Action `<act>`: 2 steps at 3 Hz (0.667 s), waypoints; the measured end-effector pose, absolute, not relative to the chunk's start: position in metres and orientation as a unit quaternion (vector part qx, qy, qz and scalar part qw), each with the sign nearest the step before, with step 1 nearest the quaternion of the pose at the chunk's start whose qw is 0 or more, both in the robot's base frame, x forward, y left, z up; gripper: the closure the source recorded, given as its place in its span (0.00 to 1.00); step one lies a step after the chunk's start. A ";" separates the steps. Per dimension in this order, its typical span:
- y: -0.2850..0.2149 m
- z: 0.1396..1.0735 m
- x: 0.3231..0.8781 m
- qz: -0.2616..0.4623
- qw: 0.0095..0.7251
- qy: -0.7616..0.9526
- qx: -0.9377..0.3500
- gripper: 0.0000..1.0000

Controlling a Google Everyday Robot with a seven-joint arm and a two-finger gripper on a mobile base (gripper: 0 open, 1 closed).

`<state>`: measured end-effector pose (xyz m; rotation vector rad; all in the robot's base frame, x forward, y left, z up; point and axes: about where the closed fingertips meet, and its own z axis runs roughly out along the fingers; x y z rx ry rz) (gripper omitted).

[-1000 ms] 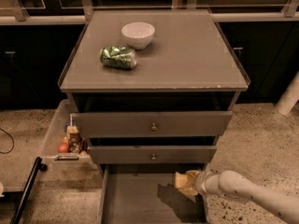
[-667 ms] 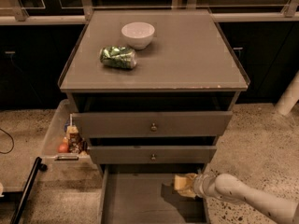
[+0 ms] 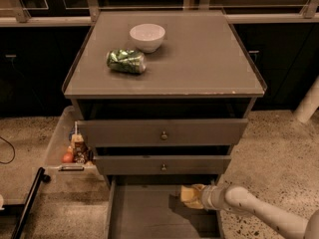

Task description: Place sponge into bottom drawer

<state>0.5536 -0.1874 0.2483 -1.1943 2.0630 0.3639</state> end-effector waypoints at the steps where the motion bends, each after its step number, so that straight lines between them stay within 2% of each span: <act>1: -0.170 0.230 0.568 0.148 0.380 0.780 -0.475 1.00; 2: -0.158 0.207 0.574 0.148 0.380 0.778 -0.478 1.00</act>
Offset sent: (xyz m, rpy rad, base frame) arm 0.0302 0.0379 -0.0679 0.0193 -0.0580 0.0412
